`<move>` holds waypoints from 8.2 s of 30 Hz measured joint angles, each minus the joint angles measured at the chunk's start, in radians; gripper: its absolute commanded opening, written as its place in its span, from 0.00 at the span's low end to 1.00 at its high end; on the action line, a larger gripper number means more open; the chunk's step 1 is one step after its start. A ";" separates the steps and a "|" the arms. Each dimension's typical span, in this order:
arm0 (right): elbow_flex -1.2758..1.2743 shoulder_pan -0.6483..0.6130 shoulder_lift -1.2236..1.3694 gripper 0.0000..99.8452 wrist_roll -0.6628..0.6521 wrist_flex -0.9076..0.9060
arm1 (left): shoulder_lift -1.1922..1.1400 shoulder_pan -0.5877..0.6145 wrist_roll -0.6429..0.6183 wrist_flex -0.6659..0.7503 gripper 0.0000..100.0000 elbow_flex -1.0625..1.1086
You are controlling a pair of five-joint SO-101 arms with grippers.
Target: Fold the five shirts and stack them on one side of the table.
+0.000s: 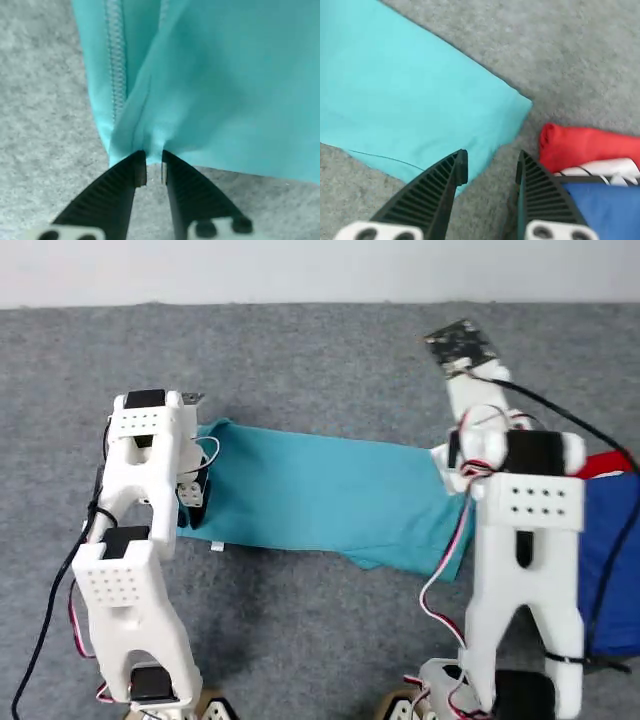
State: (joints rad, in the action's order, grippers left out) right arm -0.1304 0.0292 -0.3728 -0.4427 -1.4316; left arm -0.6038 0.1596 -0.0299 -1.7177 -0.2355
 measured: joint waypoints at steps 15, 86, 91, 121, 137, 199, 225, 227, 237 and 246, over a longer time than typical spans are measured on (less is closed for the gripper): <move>0.000 0.009 -0.060 0.17 -0.040 -0.046 | 0.000 0.104 0.086 -0.012 0.15 -0.189; -1.016 -0.204 -0.061 0.01 -0.129 0.770 | 0.393 0.054 0.060 -0.025 0.01 -0.048; -1.002 -0.204 -0.061 0.01 -0.129 0.812 | 0.393 0.054 0.058 -0.025 0.01 -0.048; -0.282 -0.213 -0.684 0.01 -0.061 -0.044 | 1.040 0.054 0.061 -0.026 0.01 0.207; -0.529 -0.209 0.064 0.01 -0.061 0.247 | 0.292 0.054 0.069 0.133 0.01 0.133; -0.476 -0.212 0.233 0.17 0.032 0.204 | -0.226 0.031 0.028 0.173 0.01 -0.270; -0.382 -0.215 0.233 0.01 -0.006 0.230 | -0.227 0.031 0.028 0.173 0.01 -0.270; -0.310 -0.215 0.233 0.01 -0.006 0.173 | -0.227 0.031 0.028 0.173 0.01 -0.270; -0.118 -0.147 0.233 0.03 -0.006 -0.006 | -0.227 0.031 0.028 0.173 0.01 -0.270; -0.153 -0.100 0.233 0.11 -0.008 -0.055 | -0.227 0.031 0.028 0.173 0.01 -0.270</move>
State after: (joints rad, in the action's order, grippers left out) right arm -0.2839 -0.0706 -0.1396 -0.4503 -1.4868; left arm -0.8309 0.1903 -0.0023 -1.5443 -0.5056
